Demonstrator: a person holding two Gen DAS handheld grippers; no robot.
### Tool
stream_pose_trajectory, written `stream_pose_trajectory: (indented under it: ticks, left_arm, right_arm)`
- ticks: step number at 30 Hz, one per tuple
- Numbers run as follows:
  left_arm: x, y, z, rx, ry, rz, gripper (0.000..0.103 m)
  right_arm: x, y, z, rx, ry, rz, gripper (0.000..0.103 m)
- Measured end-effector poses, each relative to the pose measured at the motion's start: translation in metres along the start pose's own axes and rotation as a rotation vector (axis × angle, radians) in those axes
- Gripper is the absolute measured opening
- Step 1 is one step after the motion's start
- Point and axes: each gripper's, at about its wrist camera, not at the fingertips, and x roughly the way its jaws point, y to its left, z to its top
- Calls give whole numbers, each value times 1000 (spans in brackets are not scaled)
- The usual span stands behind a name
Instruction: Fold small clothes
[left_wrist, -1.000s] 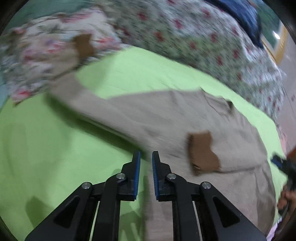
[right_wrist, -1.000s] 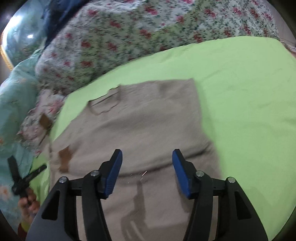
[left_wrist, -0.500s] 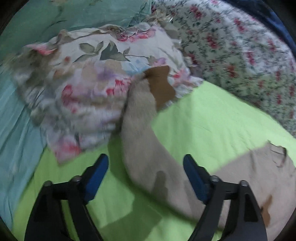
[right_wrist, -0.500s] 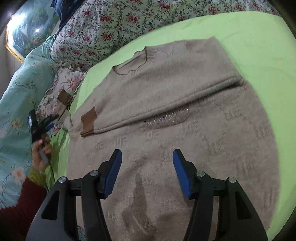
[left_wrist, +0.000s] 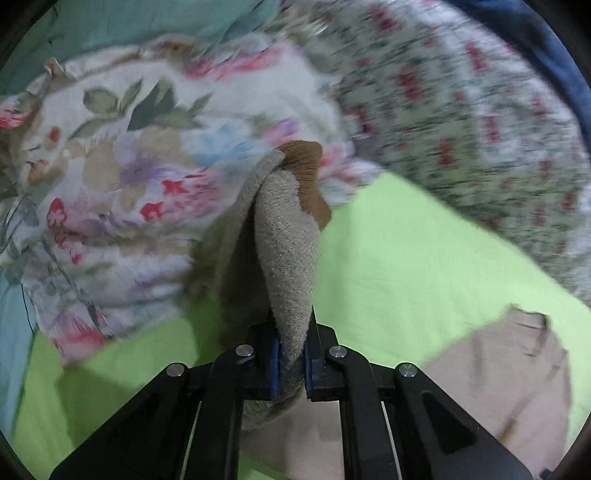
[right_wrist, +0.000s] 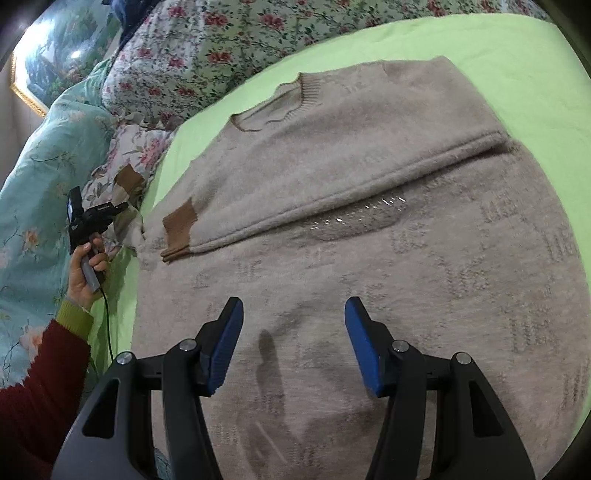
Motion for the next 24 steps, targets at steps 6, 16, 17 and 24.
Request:
stream_pose_trajectory:
  ticks: [6, 16, 17, 24]
  left_arm:
    - [-67, -62, -33, 43, -66, -238, 8]
    - [-73, -207, -98, 160, 76, -606, 8]
    - [-67, -219, -107, 175, 105, -618, 8]
    - [-7, -266, -147, 245, 286, -580, 10]
  right_arm:
    - [-11, 11, 1, -28, -26, 15, 59]
    - [-18, -2, -5, 7, -41, 5, 59]
    - [-19, -5, -5, 14, -45, 3, 59]
    - [-22, -18, 5, 46, -66, -7, 59]
